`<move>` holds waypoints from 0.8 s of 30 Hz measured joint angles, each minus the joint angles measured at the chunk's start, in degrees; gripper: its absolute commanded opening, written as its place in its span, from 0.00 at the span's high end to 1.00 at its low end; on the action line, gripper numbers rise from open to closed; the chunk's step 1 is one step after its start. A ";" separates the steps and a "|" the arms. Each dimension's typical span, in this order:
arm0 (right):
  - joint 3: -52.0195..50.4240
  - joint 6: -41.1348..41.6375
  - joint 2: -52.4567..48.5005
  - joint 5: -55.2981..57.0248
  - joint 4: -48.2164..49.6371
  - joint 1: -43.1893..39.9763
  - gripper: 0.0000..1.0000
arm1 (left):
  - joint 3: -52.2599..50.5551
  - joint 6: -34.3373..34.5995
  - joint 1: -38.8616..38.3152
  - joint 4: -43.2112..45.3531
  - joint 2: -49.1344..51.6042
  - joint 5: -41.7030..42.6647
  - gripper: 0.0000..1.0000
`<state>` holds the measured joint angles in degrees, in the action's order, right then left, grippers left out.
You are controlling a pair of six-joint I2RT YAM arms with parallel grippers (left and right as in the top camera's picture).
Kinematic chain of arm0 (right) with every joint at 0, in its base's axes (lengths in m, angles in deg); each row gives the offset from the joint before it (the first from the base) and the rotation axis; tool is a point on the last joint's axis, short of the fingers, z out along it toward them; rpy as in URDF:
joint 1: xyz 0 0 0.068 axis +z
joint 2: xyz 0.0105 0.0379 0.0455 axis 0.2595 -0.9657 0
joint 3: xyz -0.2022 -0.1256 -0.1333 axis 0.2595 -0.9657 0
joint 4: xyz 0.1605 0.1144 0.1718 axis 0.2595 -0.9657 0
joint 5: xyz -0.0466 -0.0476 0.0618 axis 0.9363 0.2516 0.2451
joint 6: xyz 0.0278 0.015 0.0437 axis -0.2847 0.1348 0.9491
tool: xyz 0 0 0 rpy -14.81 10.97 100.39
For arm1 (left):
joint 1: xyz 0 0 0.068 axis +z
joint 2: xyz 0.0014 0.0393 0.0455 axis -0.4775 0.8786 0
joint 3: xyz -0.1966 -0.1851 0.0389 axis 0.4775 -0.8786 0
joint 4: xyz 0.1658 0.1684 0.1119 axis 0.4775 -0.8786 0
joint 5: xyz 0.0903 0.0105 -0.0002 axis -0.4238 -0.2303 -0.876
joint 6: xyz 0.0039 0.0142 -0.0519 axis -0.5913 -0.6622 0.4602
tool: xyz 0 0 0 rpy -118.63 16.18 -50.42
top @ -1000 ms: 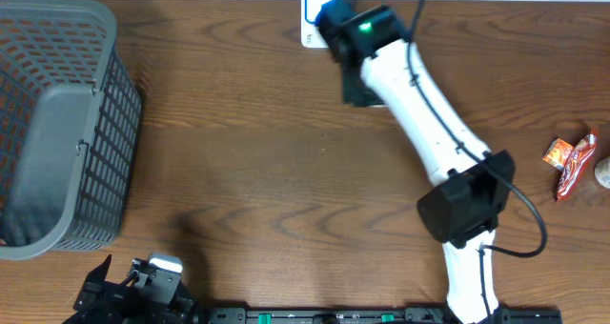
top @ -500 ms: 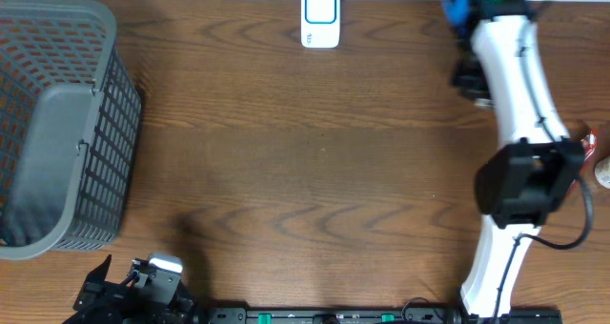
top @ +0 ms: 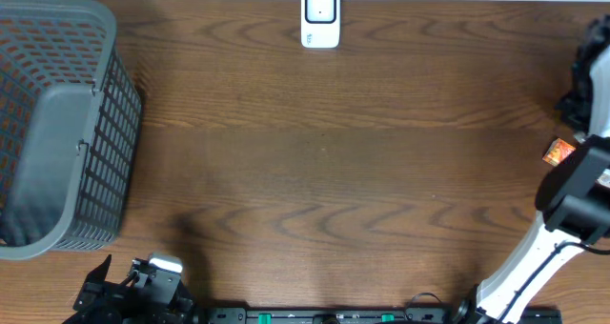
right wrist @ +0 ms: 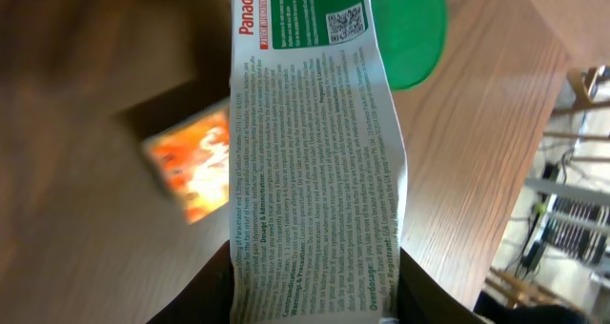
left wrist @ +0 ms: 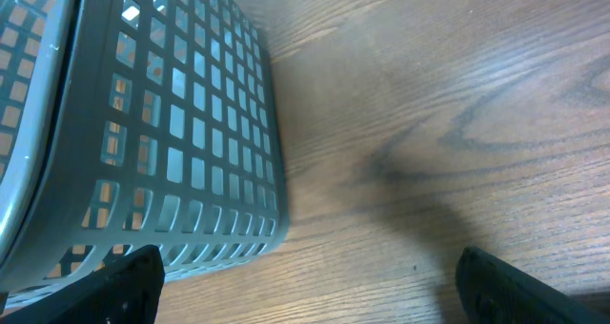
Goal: Scan the item barcode
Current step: 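Carry the Panadol box to the right edge and release it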
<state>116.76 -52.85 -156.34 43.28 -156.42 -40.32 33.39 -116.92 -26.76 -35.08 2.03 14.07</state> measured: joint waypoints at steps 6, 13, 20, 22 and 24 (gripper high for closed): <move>-0.15 0.00 0.00 -0.68 1.79 -3.52 0.88 | 0.00 0.00 0.00 0.00 0.00 0.00 0.02; -0.17 -1.11 0.00 -1.03 3.28 -6.05 0.01 | 0.00 -0.02 0.00 0.00 0.00 0.00 0.02; 0.42 -3.67 0.00 -3.02 3.13 -6.64 0.01 | 0.00 0.00 0.00 0.00 0.00 0.00 0.02; 2.12 -4.96 -0.02 -4.22 2.84 -6.62 0.01 | 0.00 0.00 0.00 0.00 0.00 0.00 0.02; 4.90 -5.97 0.00 -5.29 2.27 -6.54 0.01 | 0.00 -0.02 0.00 0.00 0.00 0.00 0.02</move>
<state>121.65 -58.82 -156.34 37.99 -154.14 -46.85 33.39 -116.95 -26.76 -35.08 2.03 14.07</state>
